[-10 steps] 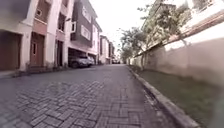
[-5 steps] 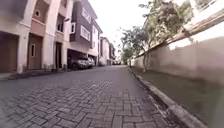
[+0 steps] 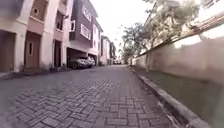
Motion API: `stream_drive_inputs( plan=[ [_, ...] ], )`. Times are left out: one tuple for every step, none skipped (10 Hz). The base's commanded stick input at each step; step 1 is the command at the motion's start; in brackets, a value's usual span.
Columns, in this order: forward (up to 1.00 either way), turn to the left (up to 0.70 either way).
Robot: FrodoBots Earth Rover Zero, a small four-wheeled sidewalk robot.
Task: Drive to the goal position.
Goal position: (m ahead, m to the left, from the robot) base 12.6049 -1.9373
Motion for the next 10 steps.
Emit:
stream_drive_inputs(
  plan=[
    [0.70,0.00],
    [0.70,0.00],
    [0.70,0.00],
    [0.70,0.00],
    [0.70,0.00],
    [0.70,0.00],
    [0.70,-0.10],
    [0.70,-0.30],
    [0.70,-0.35],
    [0.70,-0.35]
  ],
)
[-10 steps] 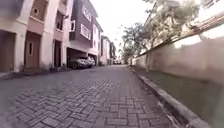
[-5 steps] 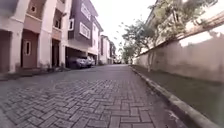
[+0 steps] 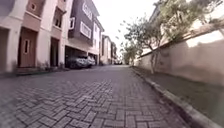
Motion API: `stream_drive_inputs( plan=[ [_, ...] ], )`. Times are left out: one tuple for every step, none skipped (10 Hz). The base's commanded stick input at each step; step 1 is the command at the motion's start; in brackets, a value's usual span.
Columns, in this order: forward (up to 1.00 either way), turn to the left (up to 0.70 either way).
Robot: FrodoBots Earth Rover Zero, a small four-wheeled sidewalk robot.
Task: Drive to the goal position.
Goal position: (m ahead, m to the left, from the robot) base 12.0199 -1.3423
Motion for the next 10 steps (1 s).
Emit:
stream_drive_inputs(
  plan=[
    [0.70,-0.35],
    [0.70,-0.12],
    [0.70,0.00],
    [0.70,0.00],
    [0.70,0.00],
    [0.70,0.00],
    [0.70,0.00],
    [0.70,0.00],
    [0.70,0.00],
    [0.70,0.00]
  ],
)
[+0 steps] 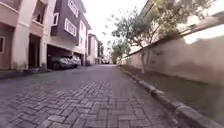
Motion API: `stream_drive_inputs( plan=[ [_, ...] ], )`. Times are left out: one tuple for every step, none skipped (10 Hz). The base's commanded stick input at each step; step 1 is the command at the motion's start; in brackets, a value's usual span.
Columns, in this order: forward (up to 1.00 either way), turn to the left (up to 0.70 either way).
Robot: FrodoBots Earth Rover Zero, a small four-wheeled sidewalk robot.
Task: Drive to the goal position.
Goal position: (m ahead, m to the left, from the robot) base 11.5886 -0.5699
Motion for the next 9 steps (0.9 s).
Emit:
stream_drive_inputs(
  plan=[
    [0.70,0.00],
    [0.70,0.00],
    [0.70,0.00],
    [0.70,0.00],
    [0.70,0.00],
    [0.70,0.00],
    [0.70,0.00],
    [0.70,0.00],
    [0.70,0.00]
  ],
)
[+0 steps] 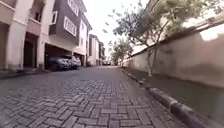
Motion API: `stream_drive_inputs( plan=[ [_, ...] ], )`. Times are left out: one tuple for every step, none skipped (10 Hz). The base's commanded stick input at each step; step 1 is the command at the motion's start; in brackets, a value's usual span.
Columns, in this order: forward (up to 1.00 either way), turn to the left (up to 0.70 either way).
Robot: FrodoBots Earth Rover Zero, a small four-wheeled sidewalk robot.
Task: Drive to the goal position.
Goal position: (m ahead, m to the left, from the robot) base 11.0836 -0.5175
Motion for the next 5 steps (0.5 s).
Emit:
stream_drive_inputs(
  plan=[
    [0.70,0.00],
    [0.70,0.00],
    [0.70,0.00],
    [0.70,0.00],
    [0.70,0.00]
  ],
)
